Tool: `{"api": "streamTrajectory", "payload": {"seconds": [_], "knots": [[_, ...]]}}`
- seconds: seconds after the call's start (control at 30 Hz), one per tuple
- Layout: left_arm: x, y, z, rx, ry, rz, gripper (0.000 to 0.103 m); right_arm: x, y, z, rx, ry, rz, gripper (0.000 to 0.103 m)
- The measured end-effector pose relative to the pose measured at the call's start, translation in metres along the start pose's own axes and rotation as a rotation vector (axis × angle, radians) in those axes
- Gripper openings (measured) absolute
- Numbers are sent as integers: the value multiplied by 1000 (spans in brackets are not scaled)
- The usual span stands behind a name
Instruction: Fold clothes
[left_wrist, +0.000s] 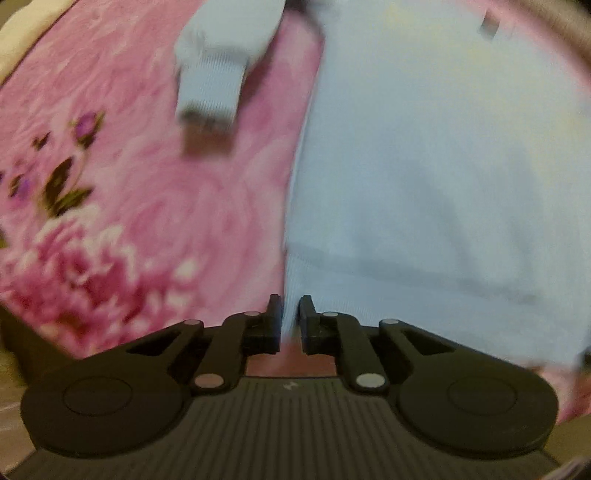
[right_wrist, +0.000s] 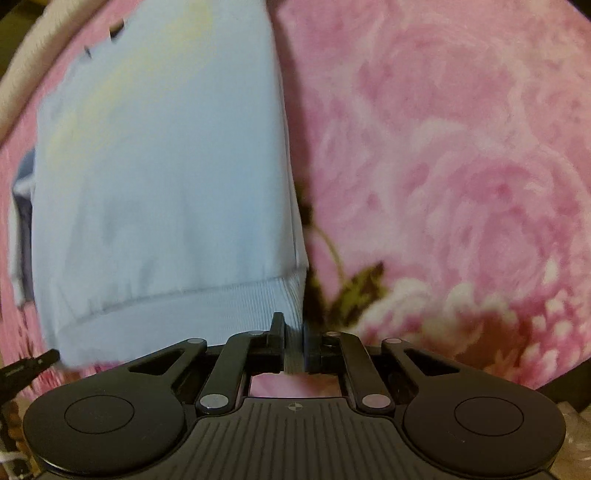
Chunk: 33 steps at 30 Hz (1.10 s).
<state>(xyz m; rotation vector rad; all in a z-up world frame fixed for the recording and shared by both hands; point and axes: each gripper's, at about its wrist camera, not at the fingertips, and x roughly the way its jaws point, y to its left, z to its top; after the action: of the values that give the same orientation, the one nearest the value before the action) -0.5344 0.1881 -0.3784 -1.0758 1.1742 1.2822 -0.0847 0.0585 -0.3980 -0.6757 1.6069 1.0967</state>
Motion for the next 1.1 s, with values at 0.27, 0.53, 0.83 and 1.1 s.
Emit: {"api": "streamTrajectory", "payload": {"seconds": [0.27,0.53,0.83,1.1], "knots": [[-59,13,-5,43,-195,96,25,-41,7,25,-69,-94,-176,44],[-46,7,36,280,-295,213,30,-71,47,66,-24,-286,-134,44],[6,18,96,440,-262,239,25,-39,115,60,42,-209,-147,44],[-62,163,214,90,-408,33,8,-15,150,61,69,-171,-155,44]]}}
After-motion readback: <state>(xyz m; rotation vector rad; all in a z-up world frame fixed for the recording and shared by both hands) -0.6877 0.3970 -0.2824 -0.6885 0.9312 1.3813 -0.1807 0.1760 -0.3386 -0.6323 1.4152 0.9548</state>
